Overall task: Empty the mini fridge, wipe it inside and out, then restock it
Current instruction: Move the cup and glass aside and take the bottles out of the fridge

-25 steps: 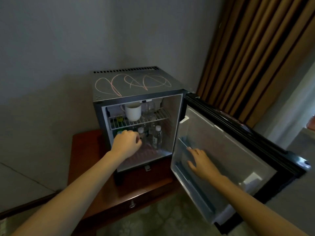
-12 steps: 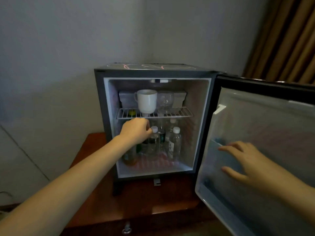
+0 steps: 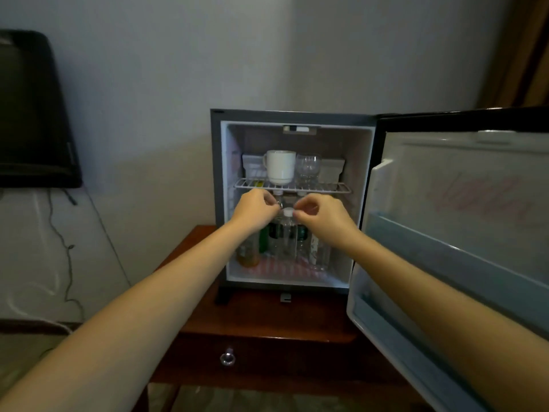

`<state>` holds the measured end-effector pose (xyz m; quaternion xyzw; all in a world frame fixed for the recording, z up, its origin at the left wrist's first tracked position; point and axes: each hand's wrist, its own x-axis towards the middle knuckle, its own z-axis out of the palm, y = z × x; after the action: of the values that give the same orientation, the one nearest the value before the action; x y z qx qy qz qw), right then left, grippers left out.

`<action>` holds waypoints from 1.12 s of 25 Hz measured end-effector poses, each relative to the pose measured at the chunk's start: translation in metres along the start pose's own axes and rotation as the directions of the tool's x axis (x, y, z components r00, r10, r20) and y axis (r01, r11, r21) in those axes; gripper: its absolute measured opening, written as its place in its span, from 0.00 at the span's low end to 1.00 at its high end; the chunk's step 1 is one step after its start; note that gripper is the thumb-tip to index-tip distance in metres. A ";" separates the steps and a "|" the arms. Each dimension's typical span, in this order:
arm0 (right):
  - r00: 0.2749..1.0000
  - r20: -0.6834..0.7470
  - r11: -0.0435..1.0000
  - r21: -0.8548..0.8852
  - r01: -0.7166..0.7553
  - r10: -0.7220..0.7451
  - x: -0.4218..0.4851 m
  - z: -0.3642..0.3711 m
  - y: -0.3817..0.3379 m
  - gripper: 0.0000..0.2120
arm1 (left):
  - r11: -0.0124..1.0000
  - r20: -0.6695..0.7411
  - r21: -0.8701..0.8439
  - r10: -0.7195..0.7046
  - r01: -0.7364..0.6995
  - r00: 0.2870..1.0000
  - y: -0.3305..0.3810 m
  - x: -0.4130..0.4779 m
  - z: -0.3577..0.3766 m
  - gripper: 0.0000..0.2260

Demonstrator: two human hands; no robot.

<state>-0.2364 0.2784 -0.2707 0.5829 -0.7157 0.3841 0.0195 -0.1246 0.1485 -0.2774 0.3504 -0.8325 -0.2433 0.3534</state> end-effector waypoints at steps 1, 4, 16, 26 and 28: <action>0.997 -0.041 0.990 0.122 -0.064 0.070 0.008 0.004 0.002 0.11 | 0.996 -0.032 -0.085 -0.033 0.030 0.999 0.000 -0.004 -0.003 0.03; 0.973 -0.129 0.951 0.269 -0.150 0.190 0.025 0.013 0.009 0.13 | 0.949 -0.082 -0.307 -0.109 0.079 0.991 0.001 -0.016 -0.012 0.04; 0.880 -0.338 0.904 0.379 -0.197 0.333 0.106 0.031 0.039 0.27 | 0.937 -0.145 -0.334 -0.155 0.099 0.977 0.006 0.059 0.012 0.25; 0.829 -0.384 0.883 0.398 -0.248 0.406 0.194 0.055 0.080 0.45 | 0.926 -0.192 -0.360 -0.197 0.118 0.961 -0.017 0.176 0.052 0.39; 0.838 -0.379 0.888 0.395 -0.236 0.392 0.203 0.060 0.085 0.46 | 0.907 -0.188 -0.409 -0.189 0.098 0.964 -0.020 0.183 0.059 0.41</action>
<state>-0.3485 0.0800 -0.2609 0.3458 -0.7031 0.6210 0.0210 -0.2536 0.0067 -0.2516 0.3572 -0.6929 -0.3912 0.4891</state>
